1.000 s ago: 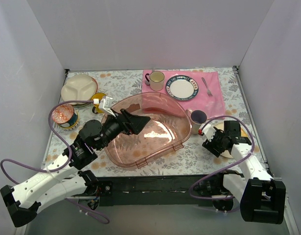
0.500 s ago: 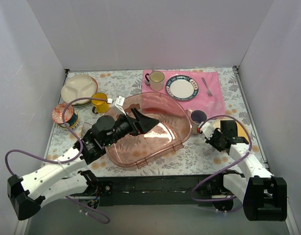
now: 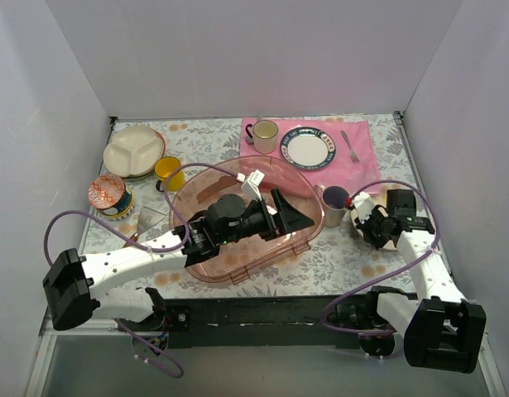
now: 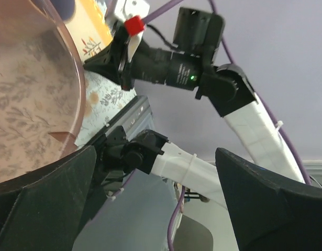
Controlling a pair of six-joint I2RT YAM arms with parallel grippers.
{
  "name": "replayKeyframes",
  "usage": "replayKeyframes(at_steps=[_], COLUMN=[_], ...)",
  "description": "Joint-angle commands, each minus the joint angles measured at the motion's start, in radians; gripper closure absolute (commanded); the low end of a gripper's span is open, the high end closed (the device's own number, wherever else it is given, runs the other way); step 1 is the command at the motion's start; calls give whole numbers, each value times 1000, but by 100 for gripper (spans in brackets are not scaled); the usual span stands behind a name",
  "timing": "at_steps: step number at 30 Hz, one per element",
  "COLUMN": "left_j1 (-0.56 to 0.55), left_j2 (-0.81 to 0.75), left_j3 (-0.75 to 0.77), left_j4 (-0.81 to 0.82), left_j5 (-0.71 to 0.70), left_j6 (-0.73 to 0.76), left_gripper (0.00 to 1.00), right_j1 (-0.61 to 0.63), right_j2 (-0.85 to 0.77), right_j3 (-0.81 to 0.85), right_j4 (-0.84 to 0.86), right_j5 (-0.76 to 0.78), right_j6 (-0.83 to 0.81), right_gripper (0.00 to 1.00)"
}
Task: Place the mixed dishes into the plastic bin
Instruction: Pick up the plate at the center of the board.
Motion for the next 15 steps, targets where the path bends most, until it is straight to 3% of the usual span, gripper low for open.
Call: replayKeyframes(at_steps=[1,6,15], left_j1=[-88,-162,-229], left_j2=[48,147,360], left_j3=[63,89,156], left_j4=[44,96,202], left_j5=[-126,-231,-326], left_j6=[-105,-190,-336], left_gripper=[2,2,3], right_j1=[-110,-171,-190], right_j2=[7,52,55], right_j3=[117,221,279], right_j4=[-110,-234,-299], right_j5=[-129,-238,-297], right_j6=[13,-12,-24], right_gripper=[99,99,99])
